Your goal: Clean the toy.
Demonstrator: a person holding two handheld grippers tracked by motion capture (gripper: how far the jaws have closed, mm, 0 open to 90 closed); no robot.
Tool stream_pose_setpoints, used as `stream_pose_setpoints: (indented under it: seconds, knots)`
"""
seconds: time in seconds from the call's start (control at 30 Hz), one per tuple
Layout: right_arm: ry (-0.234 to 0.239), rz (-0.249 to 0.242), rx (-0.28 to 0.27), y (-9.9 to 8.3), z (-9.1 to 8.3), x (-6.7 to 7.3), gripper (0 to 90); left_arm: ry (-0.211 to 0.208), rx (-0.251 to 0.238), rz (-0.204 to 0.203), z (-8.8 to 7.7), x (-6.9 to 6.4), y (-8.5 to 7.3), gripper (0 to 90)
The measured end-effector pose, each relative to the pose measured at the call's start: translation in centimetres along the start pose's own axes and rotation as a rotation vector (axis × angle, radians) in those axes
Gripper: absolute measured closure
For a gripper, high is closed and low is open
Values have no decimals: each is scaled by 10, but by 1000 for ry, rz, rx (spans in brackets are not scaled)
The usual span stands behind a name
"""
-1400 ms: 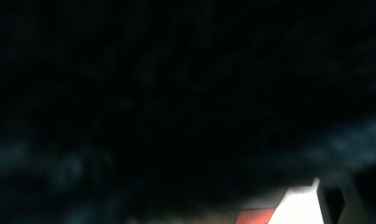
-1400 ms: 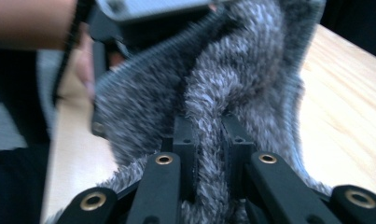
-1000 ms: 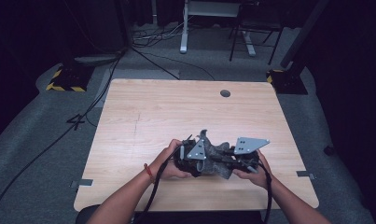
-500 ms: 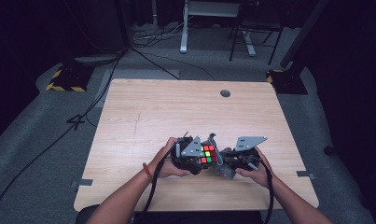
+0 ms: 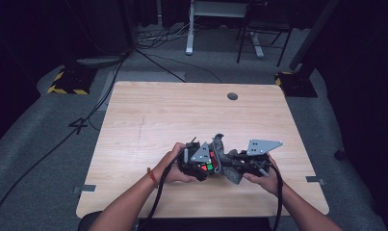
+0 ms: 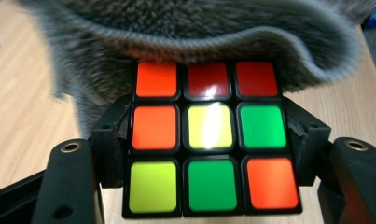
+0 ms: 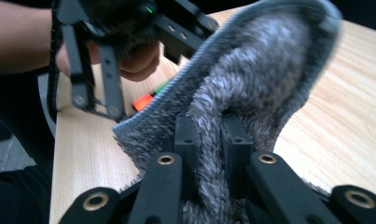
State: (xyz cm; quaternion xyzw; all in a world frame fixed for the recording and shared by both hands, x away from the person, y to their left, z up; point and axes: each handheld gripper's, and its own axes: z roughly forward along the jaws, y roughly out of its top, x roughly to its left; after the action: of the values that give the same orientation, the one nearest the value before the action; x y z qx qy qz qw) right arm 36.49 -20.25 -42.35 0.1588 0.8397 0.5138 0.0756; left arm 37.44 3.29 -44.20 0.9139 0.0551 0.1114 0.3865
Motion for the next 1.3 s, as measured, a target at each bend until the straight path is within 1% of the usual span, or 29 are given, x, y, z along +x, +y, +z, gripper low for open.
stream_pose_setpoints:
  seconds: [0.03,0.07,0.1,0.13,0.17,0.23,0.3,0.37,0.4,0.43,0.47,0.5,0.57,0.6,0.63,0.67,0.7,0.77,0.83,0.87,0.9,0.97,1.03,1.1,1.13,1.17,1.2,1.27,1.3]
  knots:
    - [9,-1,-7,1,1,2,805,-2,14,2,2,-1,0,331]
    - [20,-3,-14,2,2,3,806,3,22,16,3,-1,0,331]
    - [14,-20,0,3,4,5,805,7,31,25,4,-2,0,332]
    - [13,-28,6,3,5,5,805,10,28,23,3,-2,-1,332]
    - [13,-21,2,3,5,4,805,10,18,17,2,-1,-1,333]
    - [-12,-21,14,1,3,0,807,6,-4,-2,-2,2,-2,334]
    - [-9,12,15,-3,1,-6,807,4,-38,-13,-6,4,-2,334]
    - [-24,13,45,-7,3,-9,807,18,-45,-11,-9,4,0,334]
    - [-23,15,67,-10,5,-10,806,7,-56,-15,-11,5,0,335]
    - [-21,17,88,-13,8,-12,806,9,-63,-11,-12,5,0,335]
    - [-13,24,103,-16,10,-13,806,22,-63,-10,-13,5,1,334]
    - [-9,33,117,-18,12,-15,806,22,-64,-13,-13,5,1,335]
    - [0,46,115,-20,12,-18,806,17,-74,-16,-14,5,0,335]
    - [-7,36,121,-19,12,-17,806,11,-77,-20,-14,5,0,335]
    - [-15,25,131,-18,12,-16,806,6,-79,-16,-14,5,0,335]
    - [-20,18,147,-19,13,-16,806,11,-76,-12,-15,4,1,334]
    - [-26,20,162,-20,14,-16,806,11,-80,-11,-15,4,1,335]
    - [-14,42,179,-25,18,-19,805,6,-93,-6,-17,2,2,334]
    - [-5,56,181,-27,18,-22,805,7,-107,-1,-20,1,3,335]
    - [-10,55,178,-27,18,-22,805,7,-105,1,-20,2,3,334]
    - [-7,52,164,-26,16,-22,805,14,-105,-1,-20,2,3,334]
    - [1,43,129,-21,12,-19,804,26,-87,6,-18,2,2,334]
    - [41,56,69,-17,8,-17,803,43,-74,13,-16,0,2,334]
    - [63,57,35,-15,5,-16,803,56,-66,24,-15,-2,3,333]
    - [71,56,11,-13,3,-15,804,58,-65,23,-14,-3,3,333]
    - [70,51,0,-11,2,-13,804,54,-66,19,-14,-2,2,333]
    - [64,37,4,-9,1,-11,804,53,-62,19,-14,-1,2,333]
    - [63,18,-22,-3,-1,-7,805,56,-61,8,-13,-1,2,333]
    - [61,6,-27,0,-2,-5,805,59,-61,8,-12,-1,3,332]
